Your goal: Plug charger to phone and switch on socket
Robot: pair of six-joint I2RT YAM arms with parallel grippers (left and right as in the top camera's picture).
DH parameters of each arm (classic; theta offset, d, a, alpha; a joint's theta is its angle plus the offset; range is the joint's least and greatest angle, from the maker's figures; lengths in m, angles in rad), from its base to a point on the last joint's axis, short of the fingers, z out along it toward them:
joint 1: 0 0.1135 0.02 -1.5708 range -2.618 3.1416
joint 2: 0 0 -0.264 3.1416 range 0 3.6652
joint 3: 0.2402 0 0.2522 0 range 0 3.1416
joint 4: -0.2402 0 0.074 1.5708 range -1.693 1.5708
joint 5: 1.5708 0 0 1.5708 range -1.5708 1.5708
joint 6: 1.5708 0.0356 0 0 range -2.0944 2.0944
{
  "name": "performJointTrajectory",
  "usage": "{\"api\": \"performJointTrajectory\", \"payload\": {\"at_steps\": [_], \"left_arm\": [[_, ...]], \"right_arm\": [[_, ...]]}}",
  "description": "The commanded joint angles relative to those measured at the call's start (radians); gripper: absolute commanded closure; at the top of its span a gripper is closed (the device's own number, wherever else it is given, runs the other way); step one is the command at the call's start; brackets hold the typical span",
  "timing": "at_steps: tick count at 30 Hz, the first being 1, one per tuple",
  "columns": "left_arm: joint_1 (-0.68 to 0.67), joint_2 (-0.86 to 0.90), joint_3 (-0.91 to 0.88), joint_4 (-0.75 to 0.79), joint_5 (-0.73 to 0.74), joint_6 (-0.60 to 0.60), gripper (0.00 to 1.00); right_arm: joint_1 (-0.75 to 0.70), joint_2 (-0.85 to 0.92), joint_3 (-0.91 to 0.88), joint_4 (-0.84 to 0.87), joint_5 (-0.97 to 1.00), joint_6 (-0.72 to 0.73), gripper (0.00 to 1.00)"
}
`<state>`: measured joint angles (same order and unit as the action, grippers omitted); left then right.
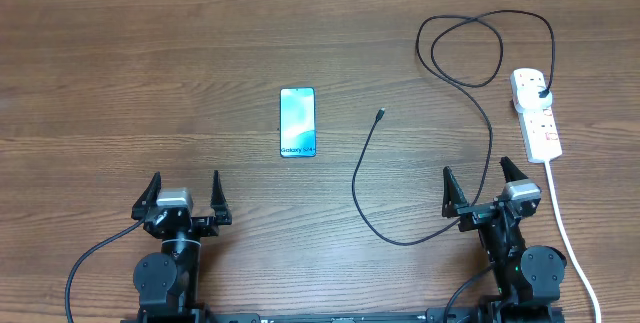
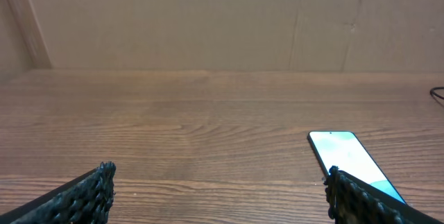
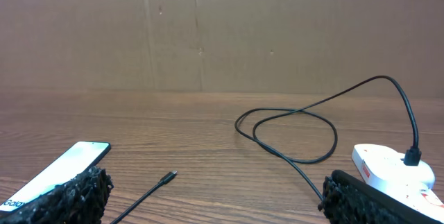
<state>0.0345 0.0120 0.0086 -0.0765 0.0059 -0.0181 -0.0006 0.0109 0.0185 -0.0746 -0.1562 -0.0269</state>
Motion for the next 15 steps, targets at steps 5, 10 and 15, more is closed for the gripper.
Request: {"api": "performJointTrajectory", "payload": {"at_steps": [5,10,15], "left_arm": [[-0.001,-0.006,-0.004,0.212,0.186,-0.138,0.0],[-0.001,-0.006,-0.004,0.431,0.332,-0.162,0.0],[0.0,-0.006,0.001,0.597,0.299,-0.162,0.0]], "right_arm": [[-0.007,-0.008,-0.011,0.005,0.006,-0.004,0.0],[-0.007,-0.008,-0.011,0.005,0.006,-0.004,0.0],[-0.007,-0.008,-0.011,0.005,0.006,-0.004,0.0]]}}
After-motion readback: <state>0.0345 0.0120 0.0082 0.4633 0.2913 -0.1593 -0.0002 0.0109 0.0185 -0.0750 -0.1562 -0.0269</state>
